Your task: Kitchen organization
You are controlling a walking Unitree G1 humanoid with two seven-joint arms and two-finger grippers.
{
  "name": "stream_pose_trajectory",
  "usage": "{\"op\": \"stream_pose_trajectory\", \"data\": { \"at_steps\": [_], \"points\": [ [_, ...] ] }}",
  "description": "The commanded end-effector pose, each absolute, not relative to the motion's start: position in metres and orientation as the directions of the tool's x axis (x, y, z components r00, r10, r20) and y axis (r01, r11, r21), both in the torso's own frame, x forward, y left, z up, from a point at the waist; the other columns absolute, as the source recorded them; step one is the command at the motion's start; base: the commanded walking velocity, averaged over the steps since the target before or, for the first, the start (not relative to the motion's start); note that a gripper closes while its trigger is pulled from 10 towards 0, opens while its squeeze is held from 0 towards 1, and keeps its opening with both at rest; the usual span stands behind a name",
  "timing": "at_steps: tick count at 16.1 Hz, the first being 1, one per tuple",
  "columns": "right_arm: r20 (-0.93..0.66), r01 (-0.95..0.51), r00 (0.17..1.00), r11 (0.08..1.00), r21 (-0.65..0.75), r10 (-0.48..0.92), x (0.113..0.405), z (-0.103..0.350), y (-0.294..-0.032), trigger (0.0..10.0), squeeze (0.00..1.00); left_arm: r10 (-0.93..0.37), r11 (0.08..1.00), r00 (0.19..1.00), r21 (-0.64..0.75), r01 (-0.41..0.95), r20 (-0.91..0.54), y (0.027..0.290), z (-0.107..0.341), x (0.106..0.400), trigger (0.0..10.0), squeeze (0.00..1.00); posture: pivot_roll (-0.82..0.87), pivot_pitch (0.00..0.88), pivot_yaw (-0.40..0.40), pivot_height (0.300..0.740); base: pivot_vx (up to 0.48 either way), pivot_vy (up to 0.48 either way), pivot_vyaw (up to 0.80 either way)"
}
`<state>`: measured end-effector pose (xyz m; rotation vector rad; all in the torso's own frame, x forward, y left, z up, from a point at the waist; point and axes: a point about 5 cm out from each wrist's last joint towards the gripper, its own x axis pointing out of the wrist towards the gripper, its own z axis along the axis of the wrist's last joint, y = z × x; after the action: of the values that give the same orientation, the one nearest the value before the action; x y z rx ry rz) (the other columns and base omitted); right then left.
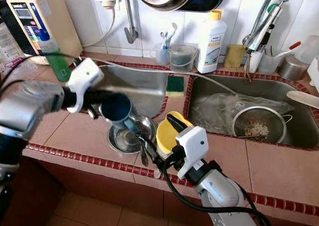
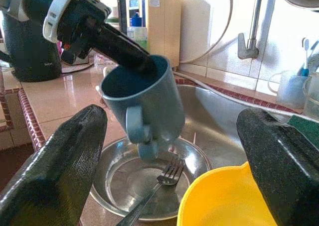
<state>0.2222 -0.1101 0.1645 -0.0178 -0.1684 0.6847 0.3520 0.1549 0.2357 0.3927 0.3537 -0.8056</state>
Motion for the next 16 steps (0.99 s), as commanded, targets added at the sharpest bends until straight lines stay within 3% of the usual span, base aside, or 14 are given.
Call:
{"op": "stream_pose_trajectory", "data": {
  "at_steps": [1, 5, 7, 11, 13, 16],
  "points": [
    [0.139, -0.634, 0.758, 0.77, -0.071, 0.637, 0.224, 0.164, -0.111, 10.0, 0.0, -0.622, 0.651, 0.666, 0.2, 0.732, -0.412, 0.165, 0.25, 0.355, 0.0, 0.0, -0.21, 0.033, 0.07, 0.74, 0.0, 0.0, 0.0],
    [0.145, -0.634, 0.757, 0.77, -0.07, 0.637, 0.225, 0.165, -0.109, 10.0, 0.0, -0.61, 0.705, 0.707, 0.163, 0.691, -0.358, 0.168, 0.255, 0.361, 0.0, 0.0, -0.21, 0.022, 0.072, 0.74, 0.0, 0.0, 0.0],
    [0.161, -0.616, 0.771, 0.786, -0.06, 0.616, 0.228, 0.167, -0.109, 10.0, 0.0, -0.578, 0.765, 0.765, 0.138, 0.629, -0.284, 0.169, 0.256, 0.367, 10.0, 0.0, -0.21, 0.015, 0.072, 0.74, 0.0, 0.0, 0.0],
    [0.232, -0.536, 0.819, 0.844, -0.019, 0.525, 0.242, 0.178, -0.109, 10.0, 0.0, -0.502, 0.862, 0.864, 0.061, 0.503, -0.029, 0.162, 0.253, 0.369, 10.0, 0.0, -0.2, 0.0, 0.059, 0.74, 0.0, 0.0, 0.0],
    [0.267, -0.476, 0.847, 0.879, -0.004, 0.46, 0.251, 0.183, -0.113, 10.0, 0.0, -0.457, 0.889, 0.889, -0.032, 0.458, 0.033, 0.16, 0.247, 0.369, 10.0, 0.0, -0.2, 0.0, 0.055, 0.74, 0.0, 0.0, 0.0],
    [0.295, -0.38, 0.888, 0.924, 0.041, 0.352, 0.266, 0.191, -0.12, 10.0, 0.0, -0.355, 0.929, 0.925, -0.061, 0.365, 0.136, 0.156, 0.233, 0.366, 10.0, 0.0, -0.19, 0.0, 0.046, 0.74, 0.0, 0.0, 0.0]
  ]
}}
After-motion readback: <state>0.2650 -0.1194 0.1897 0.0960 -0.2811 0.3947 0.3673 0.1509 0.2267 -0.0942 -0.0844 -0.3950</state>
